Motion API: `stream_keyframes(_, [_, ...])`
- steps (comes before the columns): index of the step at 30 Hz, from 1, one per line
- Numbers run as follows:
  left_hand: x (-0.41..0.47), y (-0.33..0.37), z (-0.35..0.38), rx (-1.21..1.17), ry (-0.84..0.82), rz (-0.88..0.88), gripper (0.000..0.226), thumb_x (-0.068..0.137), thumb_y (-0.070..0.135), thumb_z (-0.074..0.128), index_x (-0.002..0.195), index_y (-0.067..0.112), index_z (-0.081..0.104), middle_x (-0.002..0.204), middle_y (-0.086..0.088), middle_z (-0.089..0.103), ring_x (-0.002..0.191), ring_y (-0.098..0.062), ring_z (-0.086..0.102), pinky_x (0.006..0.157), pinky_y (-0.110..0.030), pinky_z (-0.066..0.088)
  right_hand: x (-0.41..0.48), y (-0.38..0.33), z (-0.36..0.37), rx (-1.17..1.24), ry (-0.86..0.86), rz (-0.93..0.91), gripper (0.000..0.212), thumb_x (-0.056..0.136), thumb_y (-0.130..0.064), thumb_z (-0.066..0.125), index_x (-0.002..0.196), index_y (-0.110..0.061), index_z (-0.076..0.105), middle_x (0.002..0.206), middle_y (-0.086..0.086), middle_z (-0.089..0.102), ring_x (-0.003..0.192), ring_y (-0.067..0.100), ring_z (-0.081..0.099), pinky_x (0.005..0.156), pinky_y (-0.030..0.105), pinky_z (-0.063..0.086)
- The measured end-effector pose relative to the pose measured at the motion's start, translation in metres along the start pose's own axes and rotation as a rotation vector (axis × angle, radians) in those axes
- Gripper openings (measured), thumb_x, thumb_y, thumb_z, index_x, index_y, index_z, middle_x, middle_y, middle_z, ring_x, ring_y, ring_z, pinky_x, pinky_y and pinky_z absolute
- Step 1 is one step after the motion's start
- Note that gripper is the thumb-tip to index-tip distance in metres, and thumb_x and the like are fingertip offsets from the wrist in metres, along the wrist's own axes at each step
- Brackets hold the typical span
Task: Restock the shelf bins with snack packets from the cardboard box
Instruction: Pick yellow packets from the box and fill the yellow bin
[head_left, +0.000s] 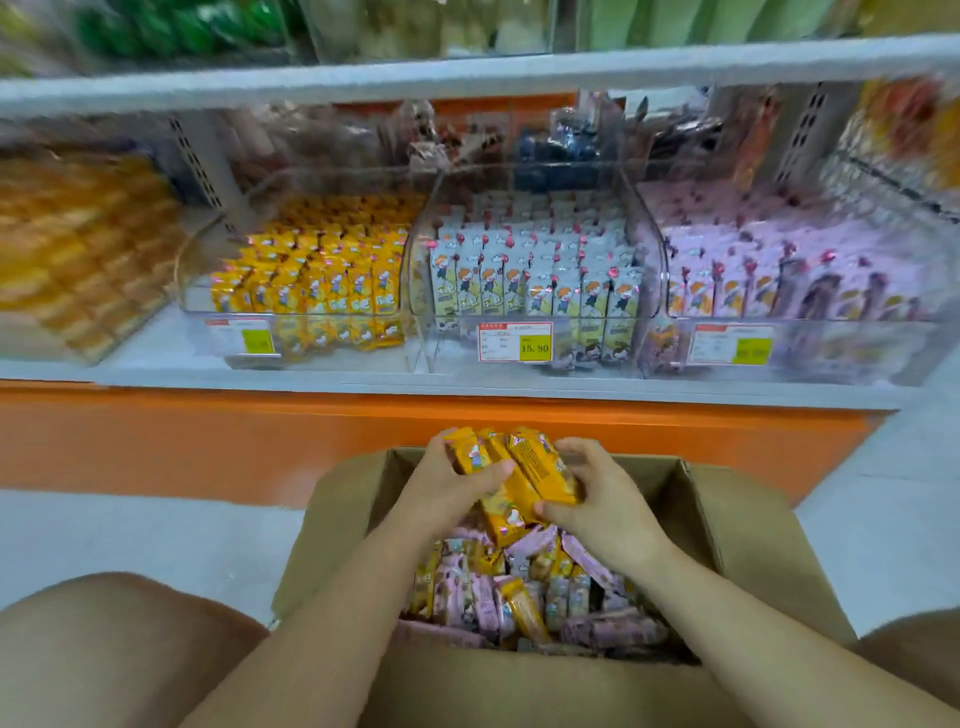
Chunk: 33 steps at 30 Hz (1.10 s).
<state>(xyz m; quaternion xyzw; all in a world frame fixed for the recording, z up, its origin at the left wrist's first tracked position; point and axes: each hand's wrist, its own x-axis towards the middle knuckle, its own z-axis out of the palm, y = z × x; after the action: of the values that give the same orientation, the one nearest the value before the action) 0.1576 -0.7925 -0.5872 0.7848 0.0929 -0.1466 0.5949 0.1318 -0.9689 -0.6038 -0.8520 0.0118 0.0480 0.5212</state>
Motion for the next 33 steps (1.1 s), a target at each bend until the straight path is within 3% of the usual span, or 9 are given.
stream_keyframes(2, [-0.007, 0.010, -0.002, -0.023, 0.021, 0.002, 0.050, 0.076, 0.040, 0.077, 0.112, 0.029, 0.045, 0.106, 0.008, 0.061, 0.101, -0.015, 0.061, 0.090, -0.037, 0.052, -0.010, -0.015, -0.009, -0.025, -0.010, -0.048, 0.059, 0.073, -0.008, 0.079, 0.108, -0.036, 0.042, 0.097, -0.007, 0.065, 0.083, 0.001, 0.062, 0.066, 0.004, 0.042])
stream_keyframes(4, [-0.015, 0.022, -0.003, -0.120, 0.029, -0.020, 0.038, 0.079, 0.043, 0.072, 0.104, 0.026, 0.050, 0.106, -0.001, 0.065, 0.097, -0.021, 0.064, 0.080, -0.038, 0.055, -0.018, -0.030, -0.018, -0.054, 0.003, -0.105, 0.057, 0.073, -0.005, 0.078, 0.105, -0.038, 0.043, 0.095, -0.008, 0.066, 0.074, -0.006, 0.062, 0.064, 0.006, 0.044])
stream_keyframes(7, [-0.026, 0.039, -0.005, -0.337, -0.040, -0.058, 0.024, 0.086, 0.032, 0.067, 0.103, 0.019, 0.055, 0.100, -0.004, 0.069, 0.092, -0.019, 0.065, 0.065, -0.029, 0.052, -0.027, -0.054, -0.030, -0.131, 0.040, -0.198, 0.056, 0.076, -0.006, 0.075, 0.113, -0.035, 0.044, 0.100, -0.014, 0.063, 0.085, -0.001, 0.061, 0.077, 0.013, 0.047])
stream_keyframes(12, [-0.035, 0.068, -0.023, -0.476, -0.054, -0.006, 0.018, 0.085, 0.019, 0.067, 0.101, 0.015, 0.060, 0.100, -0.007, 0.070, 0.095, -0.021, 0.066, 0.069, -0.032, 0.054, -0.029, -0.097, -0.041, -0.325, 0.126, -0.373, 0.055, 0.080, -0.011, 0.072, 0.126, -0.027, 0.049, 0.114, -0.012, 0.060, 0.104, 0.008, 0.057, 0.088, 0.025, 0.047])
stream_keyframes(17, [-0.035, 0.096, -0.059, -0.510, -0.017, 0.127, 0.015, 0.086, 0.013, 0.065, 0.100, 0.013, 0.060, 0.102, -0.010, 0.070, 0.098, -0.021, 0.066, 0.070, -0.033, 0.056, -0.016, -0.140, -0.035, -0.475, 0.166, -0.536, 0.056, 0.083, -0.013, 0.070, 0.133, -0.023, 0.047, 0.127, -0.007, 0.054, 0.116, 0.007, 0.046, 0.094, 0.015, 0.032])
stream_keyframes(22, [-0.017, 0.123, -0.097, -0.419, 0.110, 0.255, 0.007, 0.094, 0.012, 0.055, 0.090, 0.017, 0.056, 0.098, -0.006, 0.065, 0.100, -0.020, 0.062, 0.072, -0.036, 0.056, 0.010, -0.176, -0.014, -0.477, 0.140, -0.573, 0.049, 0.085, -0.017, 0.067, 0.130, -0.024, 0.047, 0.121, -0.005, 0.055, 0.109, 0.012, 0.050, 0.086, 0.021, 0.040])
stream_keyframes(25, [-0.001, 0.133, -0.129, -0.298, 0.120, 0.352, 0.006, 0.089, 0.015, 0.064, 0.092, 0.014, 0.058, 0.097, -0.005, 0.067, 0.098, -0.018, 0.064, 0.077, -0.037, 0.057, 0.033, -0.192, -0.002, -0.335, 0.153, -0.528, 0.038, 0.086, -0.015, 0.065, 0.111, -0.032, 0.043, 0.091, -0.014, 0.059, 0.076, 0.003, 0.058, 0.066, 0.027, 0.049])
stream_keyframes(28, [0.022, 0.138, -0.162, -0.147, 0.206, 0.468, 0.023, 0.084, 0.024, 0.071, 0.104, 0.017, 0.064, 0.099, 0.001, 0.071, 0.094, -0.011, 0.066, 0.073, -0.031, 0.057, 0.061, -0.207, 0.010, -0.201, 0.186, -0.504, 0.031, 0.089, -0.015, 0.060, 0.105, -0.029, 0.039, 0.077, -0.013, 0.054, 0.060, -0.004, 0.053, 0.052, 0.019, 0.040])
stream_keyframes(33, [0.059, 0.142, -0.196, 0.189, 0.392, 0.579, 0.021, 0.080, 0.027, 0.074, 0.092, 0.014, 0.064, 0.080, -0.001, 0.067, 0.069, -0.013, 0.059, 0.063, -0.028, 0.045, 0.108, -0.229, 0.042, -0.042, 0.007, -0.477, 0.026, 0.099, -0.026, 0.042, 0.124, -0.027, 0.037, 0.105, -0.023, 0.051, 0.092, -0.019, 0.048, 0.071, 0.002, 0.037])
